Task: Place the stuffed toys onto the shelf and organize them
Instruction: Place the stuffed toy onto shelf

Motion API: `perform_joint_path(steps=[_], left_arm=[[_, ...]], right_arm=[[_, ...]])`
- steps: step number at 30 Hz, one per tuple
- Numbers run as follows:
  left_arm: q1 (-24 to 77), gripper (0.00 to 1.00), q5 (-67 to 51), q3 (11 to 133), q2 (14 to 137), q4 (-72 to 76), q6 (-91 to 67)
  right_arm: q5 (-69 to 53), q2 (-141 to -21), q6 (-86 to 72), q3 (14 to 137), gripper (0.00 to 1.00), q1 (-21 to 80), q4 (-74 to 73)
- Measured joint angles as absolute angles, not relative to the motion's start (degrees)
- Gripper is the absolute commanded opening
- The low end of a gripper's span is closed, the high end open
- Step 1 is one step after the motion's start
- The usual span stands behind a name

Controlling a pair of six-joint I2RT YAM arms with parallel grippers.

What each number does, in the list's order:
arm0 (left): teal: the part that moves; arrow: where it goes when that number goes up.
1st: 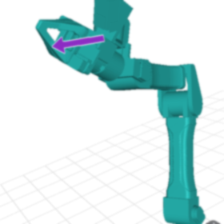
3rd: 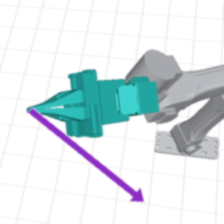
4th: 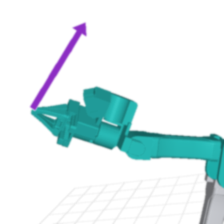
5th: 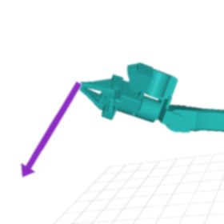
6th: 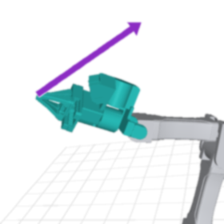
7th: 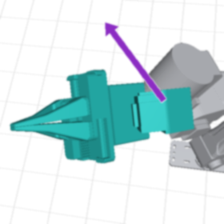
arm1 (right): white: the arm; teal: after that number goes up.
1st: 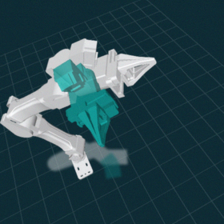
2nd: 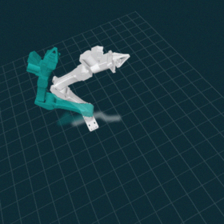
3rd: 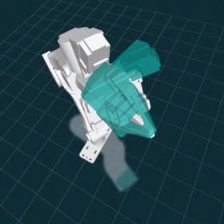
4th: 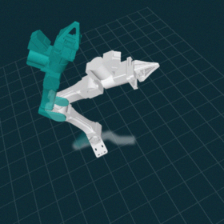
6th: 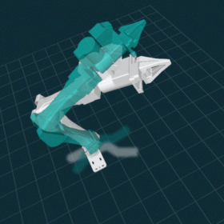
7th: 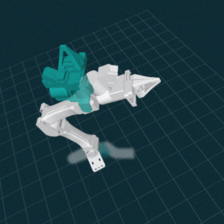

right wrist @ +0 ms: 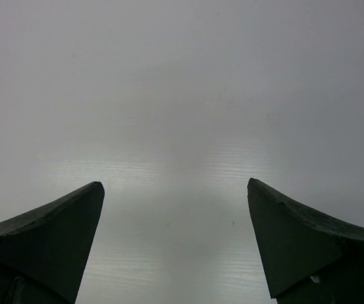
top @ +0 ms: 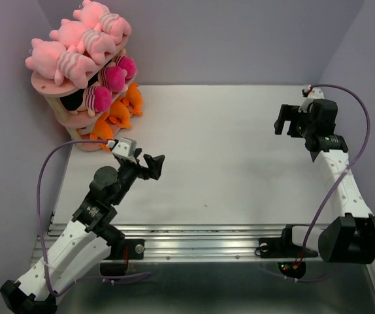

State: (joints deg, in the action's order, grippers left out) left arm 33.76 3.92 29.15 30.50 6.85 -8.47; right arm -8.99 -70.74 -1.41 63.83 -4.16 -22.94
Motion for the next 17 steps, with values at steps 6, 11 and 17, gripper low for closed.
perform_joint_path(steps=[6,11,17], left_arm=[[33.8,0.99,6.9,29.4,28.4,1.9,-9.1],[33.8,0.99,9.5,29.4,24.9,0.7,-9.8],[33.8,0.99,12.1,29.4,24.2,-0.1,-10.4]], right_arm=[[-1.7,-62.7,-2.7,59.2,1.0,-4.2,-20.4],[1.3,-59.4,-3.9,56.1,1.0,-4.2,-18.6],[3.1,-59.3,-4.7,53.6,1.0,-4.2,-18.4]])
